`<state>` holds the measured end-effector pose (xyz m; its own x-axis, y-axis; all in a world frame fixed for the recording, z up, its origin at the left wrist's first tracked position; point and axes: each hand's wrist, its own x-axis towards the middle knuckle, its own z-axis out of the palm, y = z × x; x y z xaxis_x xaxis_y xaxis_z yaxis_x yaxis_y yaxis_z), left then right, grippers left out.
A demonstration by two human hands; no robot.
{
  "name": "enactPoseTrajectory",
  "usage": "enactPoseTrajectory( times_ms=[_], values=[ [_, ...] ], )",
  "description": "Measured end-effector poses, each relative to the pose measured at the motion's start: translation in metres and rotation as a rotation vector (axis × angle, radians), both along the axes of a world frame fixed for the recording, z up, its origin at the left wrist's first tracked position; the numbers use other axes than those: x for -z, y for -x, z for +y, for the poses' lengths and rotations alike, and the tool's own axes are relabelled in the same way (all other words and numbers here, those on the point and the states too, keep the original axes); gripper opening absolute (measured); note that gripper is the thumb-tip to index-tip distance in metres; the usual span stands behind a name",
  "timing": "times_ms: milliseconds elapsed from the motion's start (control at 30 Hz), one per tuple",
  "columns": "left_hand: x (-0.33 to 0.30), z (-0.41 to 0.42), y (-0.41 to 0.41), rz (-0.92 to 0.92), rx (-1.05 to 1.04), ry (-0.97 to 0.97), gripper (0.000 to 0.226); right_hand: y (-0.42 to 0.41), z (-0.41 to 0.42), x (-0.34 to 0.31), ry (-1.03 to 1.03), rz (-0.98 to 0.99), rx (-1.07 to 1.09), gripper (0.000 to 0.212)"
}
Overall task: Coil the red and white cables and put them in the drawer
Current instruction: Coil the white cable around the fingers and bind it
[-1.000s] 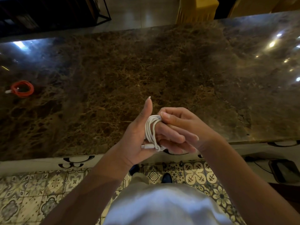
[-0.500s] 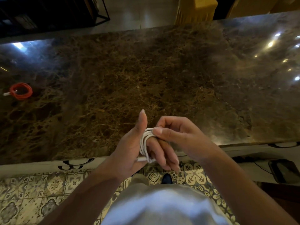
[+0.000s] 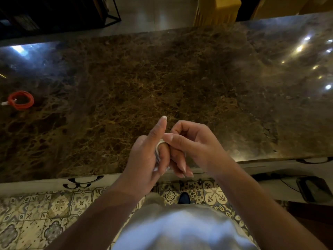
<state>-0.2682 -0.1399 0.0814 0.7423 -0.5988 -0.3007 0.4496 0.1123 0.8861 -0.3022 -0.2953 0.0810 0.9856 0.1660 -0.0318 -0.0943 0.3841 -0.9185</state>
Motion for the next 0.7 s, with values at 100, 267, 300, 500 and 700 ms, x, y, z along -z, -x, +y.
enactPoseTrajectory(
  times_ms=[100, 267, 300, 500, 700],
  values=[
    [0.005, -0.001, -0.003, -0.047, -0.012, -0.006, 0.084, -0.002, -0.001, 0.003, 0.08, -0.018, 0.017, 0.028],
    [0.012, -0.002, -0.009, -0.031, 0.129, 0.069, 0.091, 0.004, -0.003, 0.008, 0.119, -0.01, -0.003, 0.028],
    [0.012, -0.003, -0.01, 0.01, 0.127, 0.085, 0.095, 0.005, -0.005, 0.008, 0.131, -0.018, -0.018, 0.029],
    [0.011, -0.011, -0.005, -0.036, -0.145, -0.004, 0.084, -0.002, -0.009, 0.008, 0.302, -0.071, 0.018, 0.027],
    [0.011, -0.008, -0.007, -0.147, -0.048, -0.013, 0.068, -0.008, -0.015, 0.012, 0.244, -0.071, 0.007, 0.025]
  ],
)
